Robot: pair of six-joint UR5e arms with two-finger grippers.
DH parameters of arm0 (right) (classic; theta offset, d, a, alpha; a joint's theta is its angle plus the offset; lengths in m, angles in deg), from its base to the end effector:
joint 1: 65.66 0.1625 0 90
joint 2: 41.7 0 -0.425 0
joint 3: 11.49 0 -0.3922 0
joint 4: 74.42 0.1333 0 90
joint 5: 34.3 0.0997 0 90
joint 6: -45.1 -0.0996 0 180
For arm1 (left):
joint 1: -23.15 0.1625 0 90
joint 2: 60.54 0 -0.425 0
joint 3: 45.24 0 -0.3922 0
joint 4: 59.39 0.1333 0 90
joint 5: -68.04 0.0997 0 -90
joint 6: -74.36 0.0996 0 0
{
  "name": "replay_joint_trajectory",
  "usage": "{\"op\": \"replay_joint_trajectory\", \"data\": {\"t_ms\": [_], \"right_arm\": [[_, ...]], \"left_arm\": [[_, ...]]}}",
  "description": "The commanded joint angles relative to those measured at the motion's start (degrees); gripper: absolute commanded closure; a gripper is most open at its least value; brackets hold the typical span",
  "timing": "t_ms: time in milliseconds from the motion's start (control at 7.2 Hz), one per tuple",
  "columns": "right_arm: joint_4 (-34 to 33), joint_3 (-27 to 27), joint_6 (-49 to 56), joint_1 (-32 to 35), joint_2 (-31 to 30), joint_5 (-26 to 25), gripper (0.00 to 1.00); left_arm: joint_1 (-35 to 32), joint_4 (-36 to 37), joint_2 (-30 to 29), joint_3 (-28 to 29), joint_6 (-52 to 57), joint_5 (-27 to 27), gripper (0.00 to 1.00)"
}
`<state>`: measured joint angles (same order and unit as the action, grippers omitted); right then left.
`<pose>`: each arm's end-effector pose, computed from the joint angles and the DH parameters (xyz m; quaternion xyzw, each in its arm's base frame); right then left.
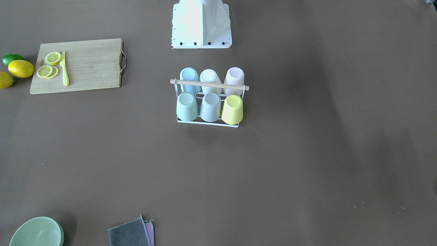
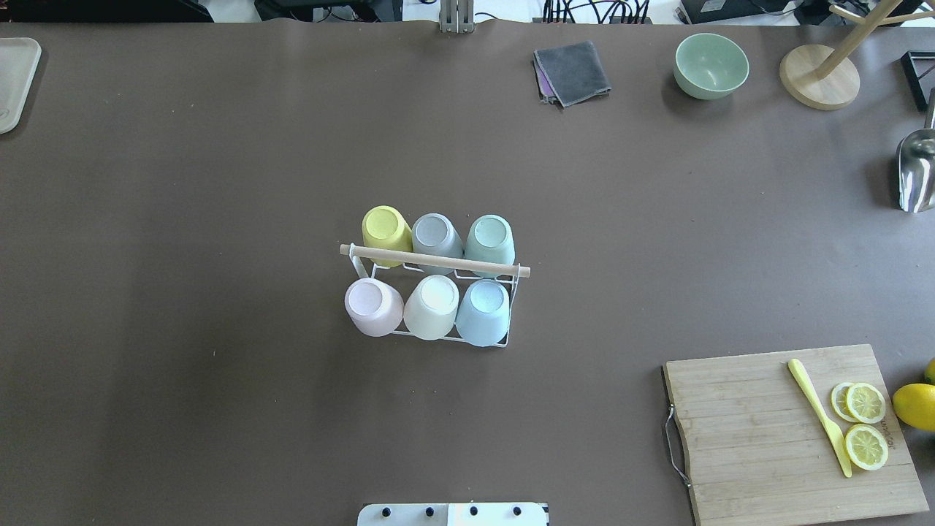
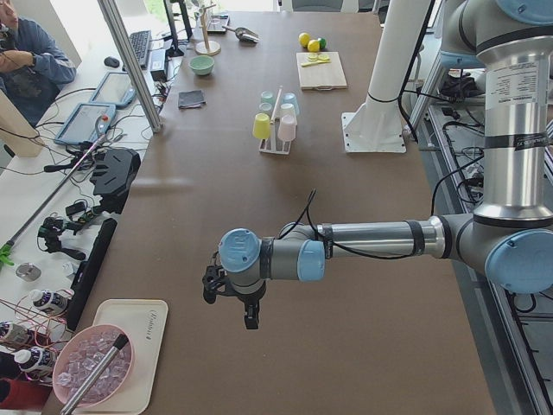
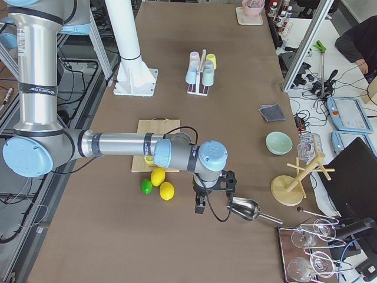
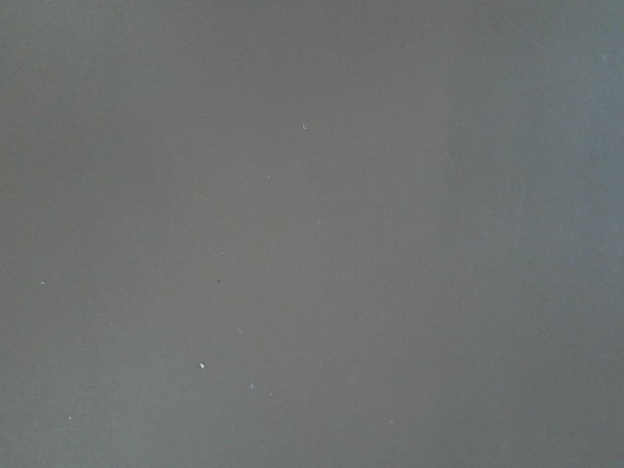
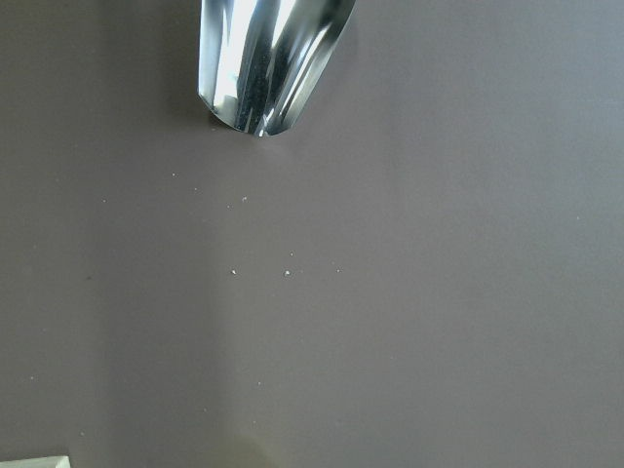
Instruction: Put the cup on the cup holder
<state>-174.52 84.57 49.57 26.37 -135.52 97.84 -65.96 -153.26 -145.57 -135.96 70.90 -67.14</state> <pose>0.0825 -0.4496 0.6580 -0.0435 -0.3617 0.0048 0.9313 -0.0556 -0.4545 0.6858 -0.0176 0.3837 -0.0220 0.9230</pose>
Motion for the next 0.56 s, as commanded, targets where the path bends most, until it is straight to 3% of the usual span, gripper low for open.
{"op": "replay_joint_trajectory", "data": {"t_ms": [0, 417], "right_arm": [[0.0, -0.7, -0.1, 0.0, 0.0, 0.1, 0.0], [0.0, -0.7, 0.1, 0.1, 0.0, 0.1, 0.0]], "left_arm": [[0.1, -0.2, 0.0, 0.1, 0.0, 0.0, 0.01], [0.0, -0.9, 0.1, 1.1, 0.0, 0.0, 0.01]]}}
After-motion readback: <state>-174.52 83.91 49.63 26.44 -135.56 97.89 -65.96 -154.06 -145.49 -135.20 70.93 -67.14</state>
